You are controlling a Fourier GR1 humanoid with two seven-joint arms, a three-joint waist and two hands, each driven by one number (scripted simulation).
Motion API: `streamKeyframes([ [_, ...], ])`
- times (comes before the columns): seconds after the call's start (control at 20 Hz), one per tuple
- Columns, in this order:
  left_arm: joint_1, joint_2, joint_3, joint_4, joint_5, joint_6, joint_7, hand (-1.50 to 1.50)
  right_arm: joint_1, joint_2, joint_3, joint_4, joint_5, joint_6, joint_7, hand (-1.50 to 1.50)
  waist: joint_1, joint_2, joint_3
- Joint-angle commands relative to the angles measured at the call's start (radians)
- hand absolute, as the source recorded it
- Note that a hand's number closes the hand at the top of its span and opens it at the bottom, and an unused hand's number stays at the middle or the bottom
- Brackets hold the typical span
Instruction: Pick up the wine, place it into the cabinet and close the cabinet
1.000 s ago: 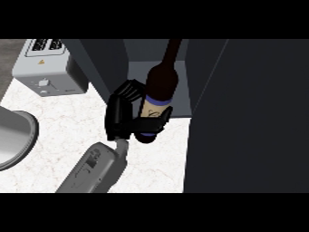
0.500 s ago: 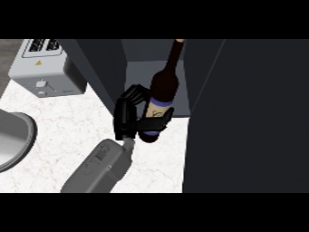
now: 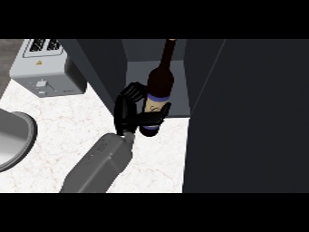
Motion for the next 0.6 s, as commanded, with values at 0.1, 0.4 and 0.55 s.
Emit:
streamKeyframes([
  [0.1,-0.135,-0.001,0.042,0.119,0.065,-0.006,0.028,1.5,0.034,0.003,-0.001,-0.161,-0.108,-0.011,0.088,-1.5,0.003,0.001,0.0],
  [0.4,-0.191,0.0,0.015,0.171,0.135,0.029,-0.006,1.5,0.027,0.005,-0.033,-0.17,-0.147,0.001,0.087,-1.5,-0.008,0.001,0.0],
  [0.55,-0.252,0.02,0.083,0.255,0.097,-0.045,0.028,1.5,0.04,0.009,-0.021,-0.198,-0.125,-0.006,0.108,-1.5,0.002,0.001,0.0],
])
